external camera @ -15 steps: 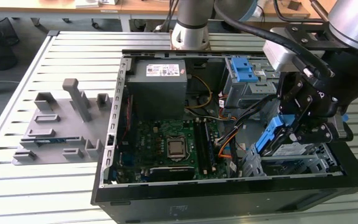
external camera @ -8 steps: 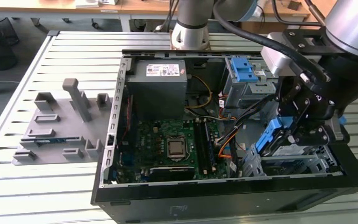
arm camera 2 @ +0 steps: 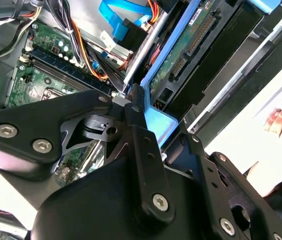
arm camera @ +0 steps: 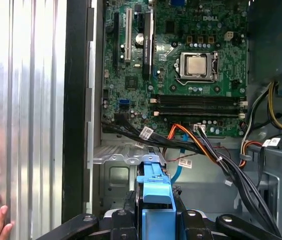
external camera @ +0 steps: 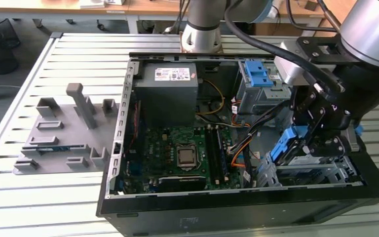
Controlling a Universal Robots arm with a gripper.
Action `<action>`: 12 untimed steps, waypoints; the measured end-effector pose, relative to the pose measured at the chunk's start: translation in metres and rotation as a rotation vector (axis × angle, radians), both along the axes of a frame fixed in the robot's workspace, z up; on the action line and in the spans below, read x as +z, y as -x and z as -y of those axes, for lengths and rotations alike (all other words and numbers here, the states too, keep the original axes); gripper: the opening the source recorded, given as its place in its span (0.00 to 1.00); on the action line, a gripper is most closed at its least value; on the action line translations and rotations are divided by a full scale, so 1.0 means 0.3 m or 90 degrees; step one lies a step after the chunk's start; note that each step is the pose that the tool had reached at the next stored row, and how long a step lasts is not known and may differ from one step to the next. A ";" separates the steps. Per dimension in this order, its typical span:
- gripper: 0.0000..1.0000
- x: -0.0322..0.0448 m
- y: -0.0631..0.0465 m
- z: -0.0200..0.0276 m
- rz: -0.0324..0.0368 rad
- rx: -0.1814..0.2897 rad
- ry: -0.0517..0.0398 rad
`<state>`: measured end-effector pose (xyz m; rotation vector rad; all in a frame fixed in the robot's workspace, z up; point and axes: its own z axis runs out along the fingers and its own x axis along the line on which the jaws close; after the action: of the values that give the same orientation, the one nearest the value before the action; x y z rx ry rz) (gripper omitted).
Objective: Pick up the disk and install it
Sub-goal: 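Insert the disk into the insertion slot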
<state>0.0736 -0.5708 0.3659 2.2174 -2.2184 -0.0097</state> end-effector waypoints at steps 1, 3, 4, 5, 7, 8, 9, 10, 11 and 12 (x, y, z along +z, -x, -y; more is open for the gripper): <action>0.36 -0.003 0.000 0.000 0.0000 0.000 0.0000; 0.36 -0.008 0.000 0.000 0.0000 0.000 0.0000; 0.36 -0.011 0.000 0.000 0.0000 0.000 0.0000; 0.36 -0.013 0.000 0.000 0.0000 0.000 0.0000; 0.36 -0.019 0.000 0.000 0.0000 0.000 0.0000; 0.36 -0.021 0.000 0.000 0.0000 0.000 0.0000; 0.36 -0.024 0.000 0.000 0.0000 0.000 -0.0001; 0.36 -0.026 0.000 0.000 0.0000 0.000 0.0000; 0.36 -0.029 0.000 0.000 0.0000 0.000 0.0000; 0.36 -0.031 0.000 0.000 0.0000 0.000 0.0000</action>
<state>0.0736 -0.5708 0.3566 2.2174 -2.2184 -0.0096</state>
